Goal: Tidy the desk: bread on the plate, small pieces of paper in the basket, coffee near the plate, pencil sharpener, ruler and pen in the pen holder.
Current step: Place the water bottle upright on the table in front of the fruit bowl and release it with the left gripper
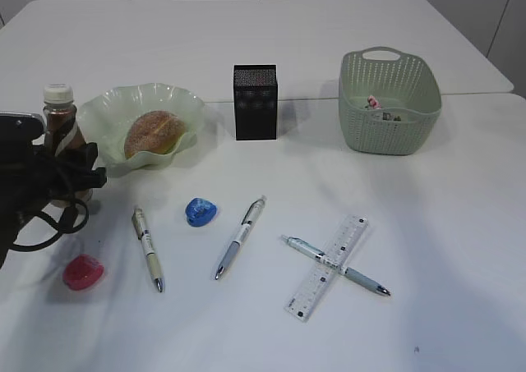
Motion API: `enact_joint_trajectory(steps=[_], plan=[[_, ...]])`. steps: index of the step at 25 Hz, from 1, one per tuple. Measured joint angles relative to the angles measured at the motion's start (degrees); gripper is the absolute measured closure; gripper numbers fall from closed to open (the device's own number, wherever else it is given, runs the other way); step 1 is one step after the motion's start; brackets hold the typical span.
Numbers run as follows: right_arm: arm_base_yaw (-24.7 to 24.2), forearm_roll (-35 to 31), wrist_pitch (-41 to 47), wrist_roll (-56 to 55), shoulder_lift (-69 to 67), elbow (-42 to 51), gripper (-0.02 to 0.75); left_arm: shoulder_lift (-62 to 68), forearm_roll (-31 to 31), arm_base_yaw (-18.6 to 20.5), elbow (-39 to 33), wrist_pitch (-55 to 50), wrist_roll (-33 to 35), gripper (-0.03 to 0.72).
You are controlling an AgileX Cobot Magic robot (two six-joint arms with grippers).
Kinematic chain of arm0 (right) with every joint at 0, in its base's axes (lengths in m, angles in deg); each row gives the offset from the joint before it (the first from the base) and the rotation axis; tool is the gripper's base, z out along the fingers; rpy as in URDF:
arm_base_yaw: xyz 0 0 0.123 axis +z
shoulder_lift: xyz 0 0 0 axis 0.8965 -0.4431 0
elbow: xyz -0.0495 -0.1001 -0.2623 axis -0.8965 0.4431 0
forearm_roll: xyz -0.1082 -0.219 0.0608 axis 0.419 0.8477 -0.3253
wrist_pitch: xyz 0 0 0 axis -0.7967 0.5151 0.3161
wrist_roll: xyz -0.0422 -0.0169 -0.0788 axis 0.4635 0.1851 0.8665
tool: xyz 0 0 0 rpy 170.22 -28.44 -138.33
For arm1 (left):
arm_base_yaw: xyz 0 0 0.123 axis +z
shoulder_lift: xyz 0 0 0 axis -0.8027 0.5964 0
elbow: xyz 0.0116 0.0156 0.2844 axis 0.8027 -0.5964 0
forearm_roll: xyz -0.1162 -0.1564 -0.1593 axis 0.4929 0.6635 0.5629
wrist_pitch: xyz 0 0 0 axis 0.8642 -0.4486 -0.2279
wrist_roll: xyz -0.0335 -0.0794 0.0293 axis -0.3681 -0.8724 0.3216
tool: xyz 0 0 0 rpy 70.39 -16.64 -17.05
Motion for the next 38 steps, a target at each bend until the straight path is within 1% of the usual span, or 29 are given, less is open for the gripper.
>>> enact_joint_trajectory(steps=[2, 4, 5, 7, 8, 9, 11, 12, 13, 14, 19, 30, 38], plan=[[0.0, 0.64, -2.62, 0.16, 0.0, 0.59, 0.152, 0.0, 0.0, 0.0, 0.0, 0.0, 0.0, 0.303], [0.0, 1.24, -8.0, 0.59, 0.0, 2.83, 0.152, 0.0, -0.09, 0.0, 0.0, 0.14, 0.0, 0.303], [0.0, 1.41, -8.84, 0.59, 0.0, 3.45, 0.152, 0.0, -0.09, 0.0, 0.0, 0.29, 0.0, 0.302], [0.0, 2.04, -14.78, 0.59, 0.0, 6.63, 0.152, 0.0, -0.09, 0.0, 0.0, 0.28, 0.0, 0.302], [0.0, 2.04, -16.0, 0.63, 0.0, 7.44, 0.152, 0.0, -0.09, 0.0, 0.0, 0.28, 0.0, 0.302], [0.0, 2.14, -20.18, 0.84, 0.0, 10.26, 0.152, 0.0, -0.09, 0.0, 0.0, 0.28, 0.0, 0.302], [0.0, 2.14, -23.6, 1.07, 0.0, 12.97, 0.152, 0.0, -0.09, 0.0, 0.0, 0.28, 0.0, 0.301], [0.0, 2.14, -23.6, 1.07, 0.0, 12.97, 0.152, 0.0, -0.09, 0.0, 0.0, 0.28, 0.0, 0.301], [0.0, 2.14, -27.07, 1.28, 0.0, 15.53, 0.152, 0.0, -0.09, 0.0, 0.0, 0.28, 0.0, 0.3], [0.0, 2.14, -28.16, 1.42, 0.0, 16.58, 0.152, 0.0, -0.09, 0.0, 0.0, 0.28, 0.0, 0.3], [0.0, 2.14, -29.69, 1.79, 0.0, 17.72, 0.152, 0.11, -0.09, 0.0, 0.0, 0.32, 0.0, 0.297], [0.0, 2.14, -29.97, 1.89, 0.0, 17.72, 0.152, 2.94, -0.09, 0.0, 0.1, 1.81, 0.0, 0.296], [0.0, 1.93, -30.7, 1.89, 0.0, 17.72, 0.152, 2.94, 1.87, 0.0, 0.1, 1.93, 1.26, 0.296]])
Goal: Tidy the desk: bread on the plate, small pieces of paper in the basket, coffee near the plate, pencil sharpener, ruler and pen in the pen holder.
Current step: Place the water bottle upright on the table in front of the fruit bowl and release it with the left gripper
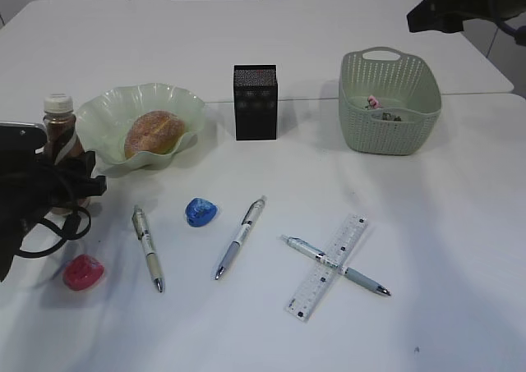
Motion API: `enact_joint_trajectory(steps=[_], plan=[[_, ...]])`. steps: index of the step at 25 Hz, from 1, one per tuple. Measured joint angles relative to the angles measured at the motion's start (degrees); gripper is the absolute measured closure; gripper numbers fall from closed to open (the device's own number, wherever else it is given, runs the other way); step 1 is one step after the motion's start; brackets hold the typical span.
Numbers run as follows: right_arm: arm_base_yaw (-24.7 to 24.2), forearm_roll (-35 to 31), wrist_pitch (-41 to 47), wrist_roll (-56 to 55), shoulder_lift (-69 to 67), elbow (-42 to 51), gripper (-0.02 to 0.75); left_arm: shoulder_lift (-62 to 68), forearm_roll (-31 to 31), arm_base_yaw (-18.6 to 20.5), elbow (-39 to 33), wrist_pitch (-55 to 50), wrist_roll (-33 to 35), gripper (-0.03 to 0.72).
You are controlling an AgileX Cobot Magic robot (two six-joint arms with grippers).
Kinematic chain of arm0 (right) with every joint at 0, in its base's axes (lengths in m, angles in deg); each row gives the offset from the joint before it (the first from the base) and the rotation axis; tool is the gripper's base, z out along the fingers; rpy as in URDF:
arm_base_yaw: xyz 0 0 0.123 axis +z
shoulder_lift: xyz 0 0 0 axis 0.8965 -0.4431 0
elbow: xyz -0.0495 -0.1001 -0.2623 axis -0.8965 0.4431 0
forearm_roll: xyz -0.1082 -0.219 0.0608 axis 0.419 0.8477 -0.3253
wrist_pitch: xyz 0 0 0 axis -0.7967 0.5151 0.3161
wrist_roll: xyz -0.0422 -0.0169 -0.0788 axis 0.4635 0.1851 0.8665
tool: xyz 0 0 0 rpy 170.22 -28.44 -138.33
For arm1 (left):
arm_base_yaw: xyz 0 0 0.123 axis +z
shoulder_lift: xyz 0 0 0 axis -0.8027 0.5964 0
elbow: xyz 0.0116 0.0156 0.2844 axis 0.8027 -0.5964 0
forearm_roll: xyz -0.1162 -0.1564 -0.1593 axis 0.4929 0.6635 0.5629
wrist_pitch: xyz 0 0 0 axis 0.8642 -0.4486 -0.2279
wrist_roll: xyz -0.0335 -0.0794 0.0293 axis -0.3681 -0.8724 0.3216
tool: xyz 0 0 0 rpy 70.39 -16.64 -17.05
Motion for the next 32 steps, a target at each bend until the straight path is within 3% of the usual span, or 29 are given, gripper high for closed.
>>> enact_joint_trajectory(steps=[12, 32], plan=[[0.0, -0.09, -1.13, 0.0, 0.0, 0.0, 0.152, 0.0, -1.88, 0.0, 0.0, 0.0, 0.26, 0.225], [0.0, -0.61, -1.45, 0.0, 0.0, 0.0, 0.153, 0.0, 0.53, 0.0, 0.0, 0.0, 0.26, 0.218]])
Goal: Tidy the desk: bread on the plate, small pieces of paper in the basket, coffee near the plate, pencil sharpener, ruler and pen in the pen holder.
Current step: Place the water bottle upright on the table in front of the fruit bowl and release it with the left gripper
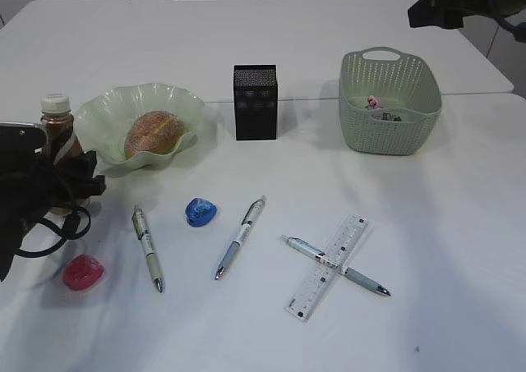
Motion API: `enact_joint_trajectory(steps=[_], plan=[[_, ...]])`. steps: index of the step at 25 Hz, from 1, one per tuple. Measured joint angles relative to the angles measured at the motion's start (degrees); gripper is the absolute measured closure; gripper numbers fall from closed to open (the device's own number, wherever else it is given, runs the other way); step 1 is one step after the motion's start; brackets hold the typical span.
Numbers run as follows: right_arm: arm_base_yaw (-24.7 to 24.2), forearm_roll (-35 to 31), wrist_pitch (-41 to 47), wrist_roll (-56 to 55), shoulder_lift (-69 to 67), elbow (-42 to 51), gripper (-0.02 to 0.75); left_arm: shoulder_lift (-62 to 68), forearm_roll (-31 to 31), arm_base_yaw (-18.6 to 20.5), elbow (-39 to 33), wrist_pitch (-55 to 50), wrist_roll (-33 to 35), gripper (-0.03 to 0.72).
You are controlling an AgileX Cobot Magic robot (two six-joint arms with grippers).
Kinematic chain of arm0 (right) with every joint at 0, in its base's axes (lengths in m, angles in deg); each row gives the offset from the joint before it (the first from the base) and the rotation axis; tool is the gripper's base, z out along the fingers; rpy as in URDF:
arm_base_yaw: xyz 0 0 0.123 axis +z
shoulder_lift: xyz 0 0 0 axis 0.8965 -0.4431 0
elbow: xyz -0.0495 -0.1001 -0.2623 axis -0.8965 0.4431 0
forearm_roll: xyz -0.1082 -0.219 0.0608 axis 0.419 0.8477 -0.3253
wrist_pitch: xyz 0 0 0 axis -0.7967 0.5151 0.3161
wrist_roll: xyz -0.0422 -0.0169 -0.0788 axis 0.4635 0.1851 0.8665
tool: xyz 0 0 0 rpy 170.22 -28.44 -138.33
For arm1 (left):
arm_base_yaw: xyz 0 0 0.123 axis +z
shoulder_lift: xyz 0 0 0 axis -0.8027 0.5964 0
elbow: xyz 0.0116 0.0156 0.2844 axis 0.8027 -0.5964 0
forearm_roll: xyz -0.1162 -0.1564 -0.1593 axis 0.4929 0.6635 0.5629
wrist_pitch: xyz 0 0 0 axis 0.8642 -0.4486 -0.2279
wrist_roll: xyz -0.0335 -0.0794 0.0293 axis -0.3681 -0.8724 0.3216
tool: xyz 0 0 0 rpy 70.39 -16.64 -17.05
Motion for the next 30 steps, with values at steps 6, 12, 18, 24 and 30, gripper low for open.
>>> enact_joint_trajectory(steps=[6, 12, 18, 24, 30], plan=[[0.0, -1.34, 0.0, 0.25, 0.0, 0.0, 0.153, 0.0, -0.11, 0.0, 0.0, 0.02, 0.0, 0.218], [0.0, -1.34, -0.04, 0.57, 0.0, 0.0, 0.153, 0.0, -1.86, 0.0, 0.0, 0.02, 0.0, 0.218], [0.0, -1.44, -0.13, 0.59, 0.0, 0.0, 0.153, 0.0, -2.21, 0.0, 0.0, 0.02, 0.02, 0.218], [0.0, -1.44, -0.13, 0.69, 0.0, 0.0, 0.153, -0.44, -2.45, 0.0, 0.0, -0.47, 0.12, 0.218], [0.0, -1.44, -0.13, 0.82, 0.0, 0.0, 0.153, -0.46, -2.56, 0.0, 0.0, -0.55, 0.12, 0.217]])
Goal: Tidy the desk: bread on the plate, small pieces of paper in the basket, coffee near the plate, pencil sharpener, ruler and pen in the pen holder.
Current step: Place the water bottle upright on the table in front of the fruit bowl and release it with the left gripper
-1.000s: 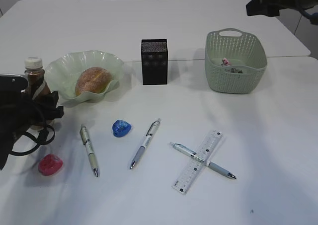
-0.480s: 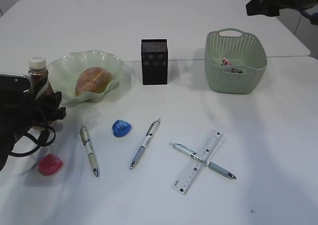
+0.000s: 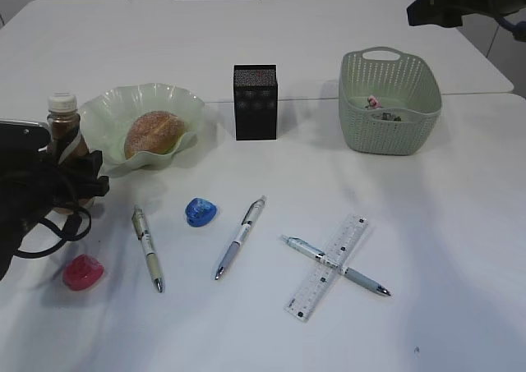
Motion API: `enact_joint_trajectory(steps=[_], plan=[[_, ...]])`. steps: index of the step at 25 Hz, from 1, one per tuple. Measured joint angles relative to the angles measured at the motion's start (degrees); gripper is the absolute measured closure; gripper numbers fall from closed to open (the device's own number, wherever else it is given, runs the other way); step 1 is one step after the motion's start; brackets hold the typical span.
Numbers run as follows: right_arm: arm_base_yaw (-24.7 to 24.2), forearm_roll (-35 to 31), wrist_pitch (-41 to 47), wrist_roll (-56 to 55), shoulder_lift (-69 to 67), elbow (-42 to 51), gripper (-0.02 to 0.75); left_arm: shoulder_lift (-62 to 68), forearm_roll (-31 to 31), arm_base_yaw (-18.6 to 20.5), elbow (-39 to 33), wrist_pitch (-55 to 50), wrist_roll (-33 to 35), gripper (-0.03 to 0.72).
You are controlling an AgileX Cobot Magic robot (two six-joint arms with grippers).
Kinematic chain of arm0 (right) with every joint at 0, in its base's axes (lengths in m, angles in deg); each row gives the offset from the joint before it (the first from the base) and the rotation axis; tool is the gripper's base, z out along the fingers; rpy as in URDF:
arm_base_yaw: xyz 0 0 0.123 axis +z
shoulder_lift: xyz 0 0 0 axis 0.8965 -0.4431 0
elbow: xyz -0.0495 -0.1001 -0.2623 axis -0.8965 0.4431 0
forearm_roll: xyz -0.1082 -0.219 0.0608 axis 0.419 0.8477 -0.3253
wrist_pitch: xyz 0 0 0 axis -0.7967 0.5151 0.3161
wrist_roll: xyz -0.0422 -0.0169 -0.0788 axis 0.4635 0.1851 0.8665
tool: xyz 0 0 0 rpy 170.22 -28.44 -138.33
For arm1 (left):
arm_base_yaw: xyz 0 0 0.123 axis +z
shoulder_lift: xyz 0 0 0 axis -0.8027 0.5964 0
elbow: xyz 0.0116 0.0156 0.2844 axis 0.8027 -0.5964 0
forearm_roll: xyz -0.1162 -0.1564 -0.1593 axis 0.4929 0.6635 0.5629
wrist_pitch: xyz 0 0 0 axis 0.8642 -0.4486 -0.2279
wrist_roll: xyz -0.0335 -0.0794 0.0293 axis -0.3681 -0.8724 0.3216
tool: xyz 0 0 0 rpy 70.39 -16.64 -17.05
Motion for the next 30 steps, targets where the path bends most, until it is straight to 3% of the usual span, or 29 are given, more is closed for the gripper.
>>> enact_joint_trajectory(steps=[23, 30], plan=[[0.0, -0.12, -0.12, 0.11, 0.0, 0.0, 0.153, 0.0, -1.45, 0.0, 0.0, 0.0, 0.0, 0.216], [0.0, -0.12, -0.25, 0.22, 0.0, 0.0, 0.153, -0.59, -2.5, 0.0, 0.0, 1.19, 0.0, 0.157]])
